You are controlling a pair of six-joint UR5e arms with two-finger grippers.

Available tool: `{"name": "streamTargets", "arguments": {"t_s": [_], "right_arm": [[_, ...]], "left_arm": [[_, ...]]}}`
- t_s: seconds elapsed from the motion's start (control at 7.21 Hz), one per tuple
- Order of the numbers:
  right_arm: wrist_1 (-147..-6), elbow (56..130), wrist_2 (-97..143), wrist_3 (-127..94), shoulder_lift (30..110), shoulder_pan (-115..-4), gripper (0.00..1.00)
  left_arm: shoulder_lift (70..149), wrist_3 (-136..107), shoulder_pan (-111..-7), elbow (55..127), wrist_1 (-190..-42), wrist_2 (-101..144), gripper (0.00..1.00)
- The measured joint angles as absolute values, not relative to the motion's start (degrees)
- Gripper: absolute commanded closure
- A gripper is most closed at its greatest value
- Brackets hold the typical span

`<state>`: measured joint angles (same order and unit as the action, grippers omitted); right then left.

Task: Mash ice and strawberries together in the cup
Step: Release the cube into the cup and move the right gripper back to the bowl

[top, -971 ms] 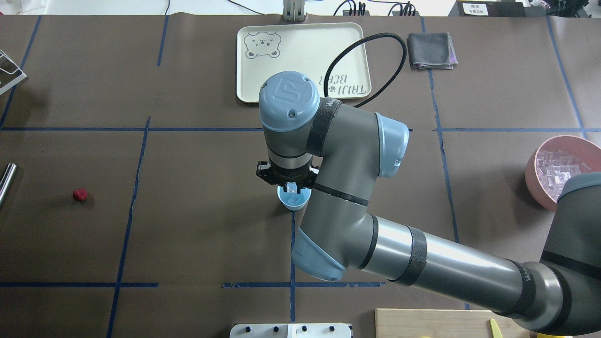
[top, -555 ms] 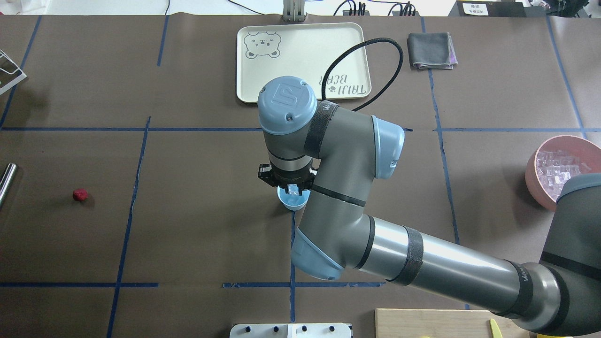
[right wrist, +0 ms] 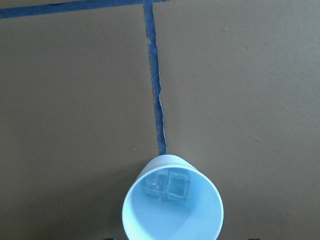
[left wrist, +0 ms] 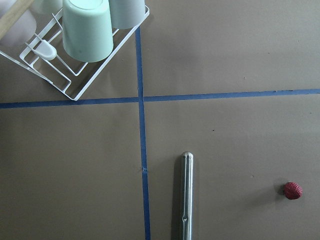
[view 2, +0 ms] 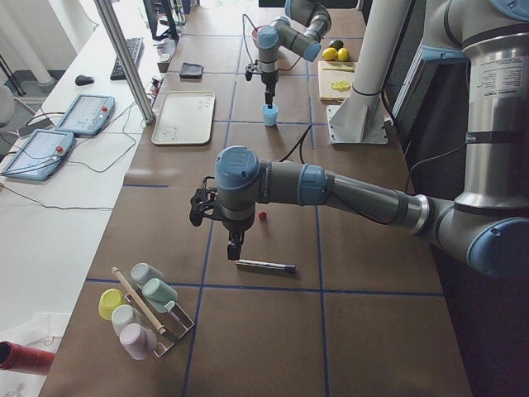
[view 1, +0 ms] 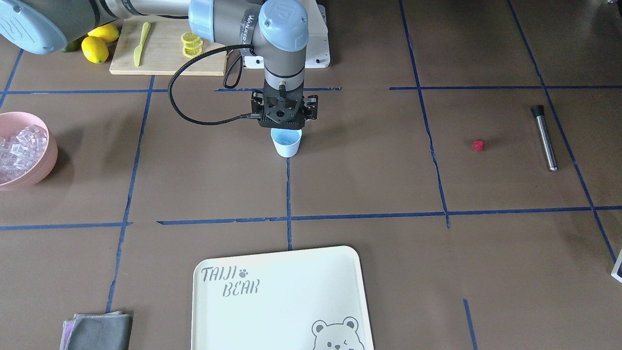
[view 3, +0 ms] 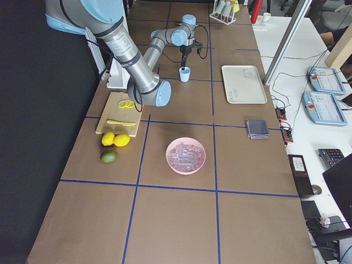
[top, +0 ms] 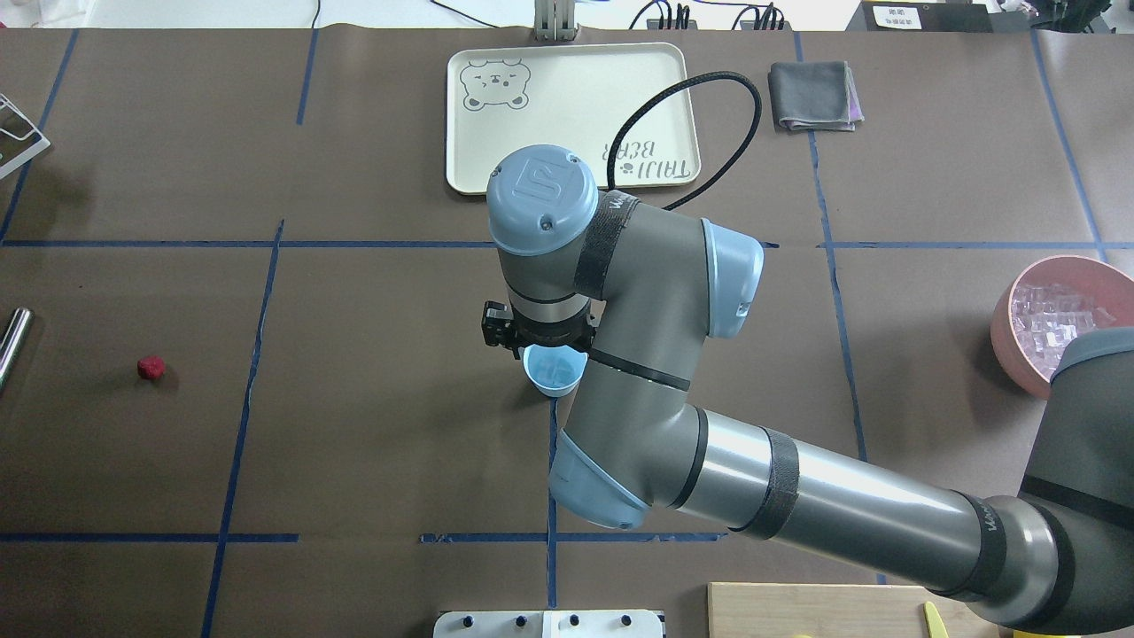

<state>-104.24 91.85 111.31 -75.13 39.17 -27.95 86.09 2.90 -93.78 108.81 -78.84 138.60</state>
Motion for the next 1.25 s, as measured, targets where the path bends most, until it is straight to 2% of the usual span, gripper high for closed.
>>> {"name": "streamTargets", "arguments": {"t_s": [0.28, 0.42, 0.83, 0.97, 1.25], "right_arm": [[-104.52, 95.97, 110.03, -74.95, 41.19, -29.54, 0.01], [-104.74, 101.43, 109.51, -74.64, 44.94, -31.22, 0.01], [-104.93, 120.50, 110.23, -67.07, 60.69, -39.59, 0.00], [-104.67, 124.67, 112.48, -62.17, 66.09, -43.46, 0.00], [-103.81, 127.96, 120.82, -48.02, 76.04, -54.73, 0.00]], "left_arm": [[86.11, 2.90, -93.78, 108.81, -78.89, 138.55, 0.00], [86.12, 2.90, -93.78, 108.81, -78.91, 138.53, 0.00], [86.16, 2.90, -93.78, 109.01, -78.92, 138.52, 0.00], [86.22, 2.90, -93.78, 109.10, -78.92, 138.52, 0.00], [86.27, 2.88, -93.78, 109.43, -78.90, 138.52, 0.00]]}}
